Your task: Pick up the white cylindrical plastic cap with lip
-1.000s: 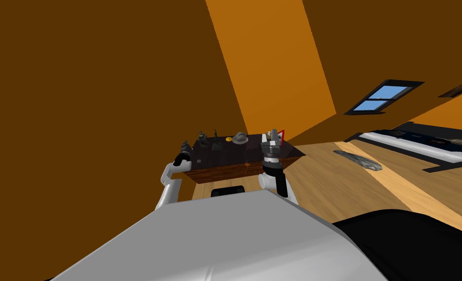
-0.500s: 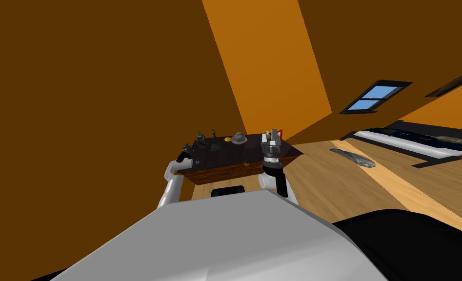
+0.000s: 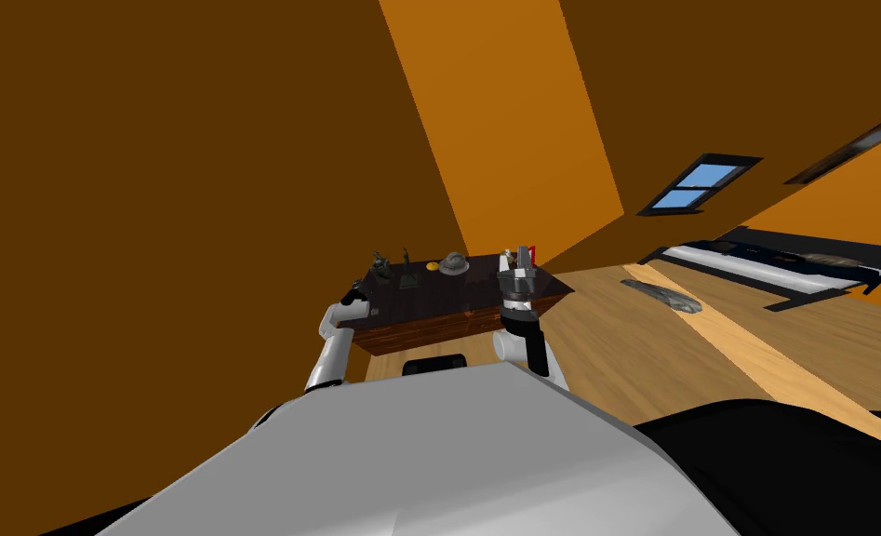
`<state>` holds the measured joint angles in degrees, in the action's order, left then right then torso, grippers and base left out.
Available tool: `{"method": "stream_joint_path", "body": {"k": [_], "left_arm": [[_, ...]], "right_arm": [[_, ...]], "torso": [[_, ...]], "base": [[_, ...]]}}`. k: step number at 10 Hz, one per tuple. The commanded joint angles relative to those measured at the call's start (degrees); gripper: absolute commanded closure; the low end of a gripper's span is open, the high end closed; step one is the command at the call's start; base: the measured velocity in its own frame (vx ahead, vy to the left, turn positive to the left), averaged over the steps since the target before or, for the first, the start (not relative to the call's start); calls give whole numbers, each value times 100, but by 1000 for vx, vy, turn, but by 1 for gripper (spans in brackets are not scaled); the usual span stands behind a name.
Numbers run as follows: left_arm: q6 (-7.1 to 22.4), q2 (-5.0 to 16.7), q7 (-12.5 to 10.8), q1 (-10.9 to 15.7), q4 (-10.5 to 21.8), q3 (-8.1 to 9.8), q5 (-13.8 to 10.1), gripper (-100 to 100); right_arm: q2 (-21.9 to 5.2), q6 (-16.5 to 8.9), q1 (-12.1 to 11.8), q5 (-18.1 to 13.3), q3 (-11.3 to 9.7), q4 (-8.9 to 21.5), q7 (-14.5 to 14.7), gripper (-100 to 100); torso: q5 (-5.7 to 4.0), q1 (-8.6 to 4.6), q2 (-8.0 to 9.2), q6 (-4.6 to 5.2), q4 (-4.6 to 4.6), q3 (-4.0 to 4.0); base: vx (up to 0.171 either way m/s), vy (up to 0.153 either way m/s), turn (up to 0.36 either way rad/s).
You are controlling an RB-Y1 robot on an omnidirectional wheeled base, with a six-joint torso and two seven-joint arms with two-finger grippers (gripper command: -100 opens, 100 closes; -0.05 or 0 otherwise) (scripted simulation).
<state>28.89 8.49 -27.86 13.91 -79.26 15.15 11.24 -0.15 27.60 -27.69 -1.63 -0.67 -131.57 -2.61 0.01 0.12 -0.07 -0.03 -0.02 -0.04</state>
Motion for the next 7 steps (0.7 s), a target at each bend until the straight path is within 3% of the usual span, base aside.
{"method": "stream_joint_path", "body": {"k": [1,5,7], "left_arm": [[115,-12,-51,79,226,38,24,-100],[694,-45,-276,456,1053,227,85,-100],[867,-61,-344,561,1269,285,104,-100]], "right_arm": [[0,0,0,0,0,0,0,0],[0,0,0,0,0,0,0,0],[0,0,0,0,0,0,0,0]], "torso": [[0,0,0,0,0,0],[2,6,1,-2,-1,0],[2,8,1,-3,0,1]], "base": [[15,24,-48],[17,44,-81],[20,45,-54]]}}
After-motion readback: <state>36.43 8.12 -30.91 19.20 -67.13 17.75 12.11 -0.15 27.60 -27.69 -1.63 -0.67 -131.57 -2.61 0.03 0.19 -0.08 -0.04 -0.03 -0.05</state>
